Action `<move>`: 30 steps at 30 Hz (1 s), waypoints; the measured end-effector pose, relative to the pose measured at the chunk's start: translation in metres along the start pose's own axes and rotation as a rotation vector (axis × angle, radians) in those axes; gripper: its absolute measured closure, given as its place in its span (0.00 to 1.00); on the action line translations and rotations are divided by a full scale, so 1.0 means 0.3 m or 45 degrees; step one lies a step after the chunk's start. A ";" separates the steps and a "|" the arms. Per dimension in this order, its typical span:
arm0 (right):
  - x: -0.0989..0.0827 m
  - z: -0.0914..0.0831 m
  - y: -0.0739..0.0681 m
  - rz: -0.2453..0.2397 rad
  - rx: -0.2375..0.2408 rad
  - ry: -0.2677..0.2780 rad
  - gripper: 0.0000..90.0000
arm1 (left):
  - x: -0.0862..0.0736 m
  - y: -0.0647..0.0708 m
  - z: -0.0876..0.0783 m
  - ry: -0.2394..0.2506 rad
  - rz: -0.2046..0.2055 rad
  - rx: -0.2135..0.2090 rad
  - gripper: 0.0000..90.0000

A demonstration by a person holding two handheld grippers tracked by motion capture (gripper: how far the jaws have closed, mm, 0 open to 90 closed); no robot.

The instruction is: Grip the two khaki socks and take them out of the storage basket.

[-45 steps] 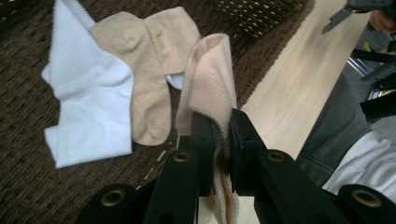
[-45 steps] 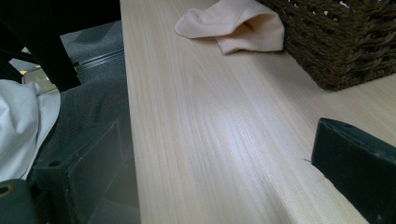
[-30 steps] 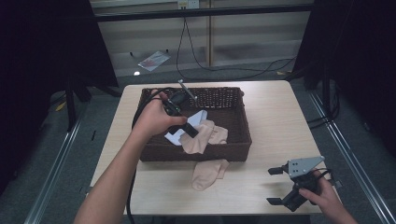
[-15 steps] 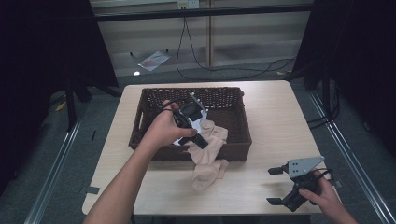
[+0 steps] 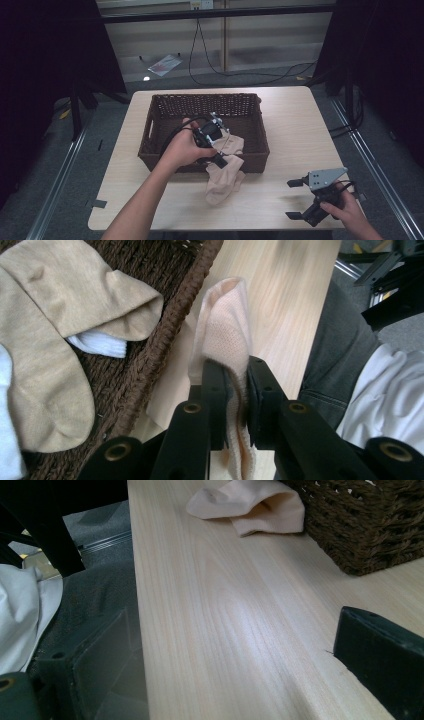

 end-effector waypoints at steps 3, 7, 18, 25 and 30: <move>0.001 0.001 0.000 0.001 0.001 0.001 0.01 | -0.004 0.003 0.014 -0.007 0.009 -0.013 0.90; 0.001 0.000 0.000 0.001 -0.005 0.001 0.01 | -0.014 0.007 0.036 -0.010 0.013 -0.019 0.89; 0.002 0.002 0.003 -0.004 -0.002 0.000 0.01 | -0.038 0.011 0.073 0.046 0.019 0.012 0.46; 0.001 0.002 0.001 0.000 -0.004 -0.002 0.01 | -0.074 0.041 0.089 0.045 0.034 0.015 0.30; 0.001 0.001 0.001 0.000 -0.004 -0.004 0.01 | -0.110 0.053 0.110 0.053 0.046 0.011 0.27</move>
Point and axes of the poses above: each handheld gripper's, and its own axes: z roughly forward along the jaws, x roughly out of its top, y roughly to its right, the point moved 2 cm from there along z, roughly forward along the jaws, and after that the axes turned 10 degrees about x, right-handed, at the moved point
